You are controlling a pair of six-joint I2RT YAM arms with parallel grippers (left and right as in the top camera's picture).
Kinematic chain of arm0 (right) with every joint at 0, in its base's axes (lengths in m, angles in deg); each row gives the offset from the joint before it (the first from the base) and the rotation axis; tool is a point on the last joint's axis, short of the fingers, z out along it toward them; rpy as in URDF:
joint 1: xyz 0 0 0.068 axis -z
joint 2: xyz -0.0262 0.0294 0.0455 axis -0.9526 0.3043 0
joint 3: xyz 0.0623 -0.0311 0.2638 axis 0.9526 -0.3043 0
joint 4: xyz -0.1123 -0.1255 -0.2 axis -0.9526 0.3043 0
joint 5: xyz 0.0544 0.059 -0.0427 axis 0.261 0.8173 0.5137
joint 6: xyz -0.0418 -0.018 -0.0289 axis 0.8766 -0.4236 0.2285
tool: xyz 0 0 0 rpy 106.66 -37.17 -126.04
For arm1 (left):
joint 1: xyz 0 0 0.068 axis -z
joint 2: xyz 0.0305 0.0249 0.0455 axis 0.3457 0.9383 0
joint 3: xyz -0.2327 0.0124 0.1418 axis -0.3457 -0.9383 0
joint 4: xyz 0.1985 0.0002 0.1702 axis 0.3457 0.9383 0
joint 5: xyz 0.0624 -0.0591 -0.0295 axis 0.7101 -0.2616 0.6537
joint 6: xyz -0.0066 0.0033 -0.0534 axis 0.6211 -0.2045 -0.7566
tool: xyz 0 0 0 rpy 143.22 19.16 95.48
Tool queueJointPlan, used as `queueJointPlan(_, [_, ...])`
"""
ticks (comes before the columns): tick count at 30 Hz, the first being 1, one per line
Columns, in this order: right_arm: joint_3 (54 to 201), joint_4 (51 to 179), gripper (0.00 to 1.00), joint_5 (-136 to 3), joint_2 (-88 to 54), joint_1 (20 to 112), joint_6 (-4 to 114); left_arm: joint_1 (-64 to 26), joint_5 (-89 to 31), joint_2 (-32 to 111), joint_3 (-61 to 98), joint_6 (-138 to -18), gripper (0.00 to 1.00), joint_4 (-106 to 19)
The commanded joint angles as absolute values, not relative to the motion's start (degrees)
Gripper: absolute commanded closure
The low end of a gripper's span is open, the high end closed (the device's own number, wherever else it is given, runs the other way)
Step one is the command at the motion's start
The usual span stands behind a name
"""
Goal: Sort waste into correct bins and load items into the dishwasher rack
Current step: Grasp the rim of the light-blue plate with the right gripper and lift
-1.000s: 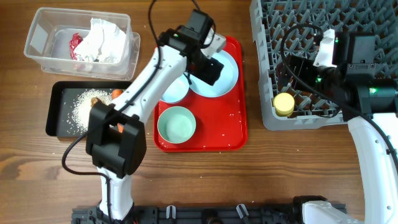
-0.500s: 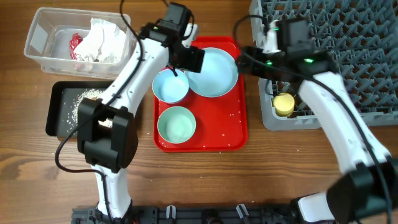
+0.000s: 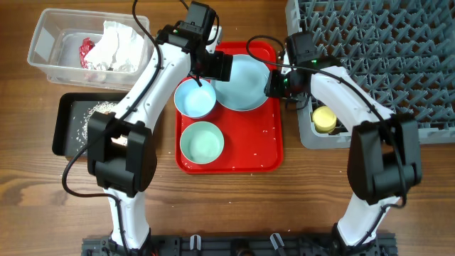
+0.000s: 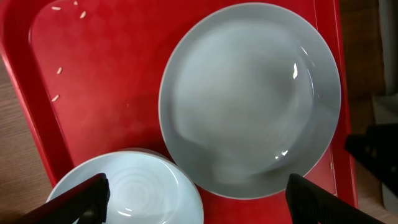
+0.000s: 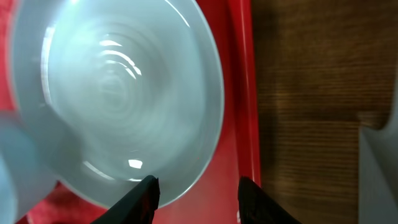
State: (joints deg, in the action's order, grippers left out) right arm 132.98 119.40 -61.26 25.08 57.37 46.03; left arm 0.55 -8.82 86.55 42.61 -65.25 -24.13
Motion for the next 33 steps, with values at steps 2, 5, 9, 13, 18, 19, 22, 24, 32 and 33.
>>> queueJointPlan(2, [133.42, 118.2, 0.53, -60.69, 28.29, 56.63, 46.23, -3.34, -7.44, 85.22, 43.16, -72.77, 0.07, -25.12])
queueJointPlan(5, [133.42, 116.84, 0.52, -60.75, 29.12, 56.36, 46.27, -5.31, -7.44, 85.22, 43.16, -72.79, 0.04, -25.4])
queueJointPlan(9, [133.42, 115.99, 0.61, -61.15, 29.23, 56.32, 46.25, -7.56, -7.46, 85.22, 43.16, -72.79, 0.0, -25.58])
queueJointPlan(13, [133.42, 115.69, 0.7, -61.12, 30.11, 56.32, 46.23, -8.5, -7.46, 85.22, 43.16, -72.77, 0.0, -25.79])
queueJointPlan(18, [133.42, 115.66, 0.82, -61.1, 33.25, 56.21, 46.01, -8.5, -7.44, 85.24, 43.16, -72.77, 0.0, -25.86])
queueJointPlan(19, [133.42, 115.58, 0.82, -61.1, 33.95, 56.17, 46.03, -8.5, -7.44, 85.24, 43.16, -72.77, 0.0, -25.88])
queueJointPlan(22, [133.42, 114.9, 0.83, -61.15, 35.46, 56.1, 46.05, -8.5, -7.44, 85.24, 43.16, -72.77, 0.0, -25.97])
queueJointPlan(24, [133.42, 114.4, 0.88, -61.28, 35.64, 56.12, 46.05, -8.5, -7.44, 85.24, 43.16, -72.77, 0.0, -25.95])
queueJointPlan(32, [133.61, 110.64, 0.96, -63.86, 35.29, 56.47, 45.79, -8.5, -7.44, 85.24, 43.16, -72.77, 0.0, -25.95])
queueJointPlan(33, [133.77, 110.55, 0.96, -64.14, 35.24, 56.56, 45.79, -8.5, -7.44, 85.24, 43.16, -72.75, 0.0, -25.95])
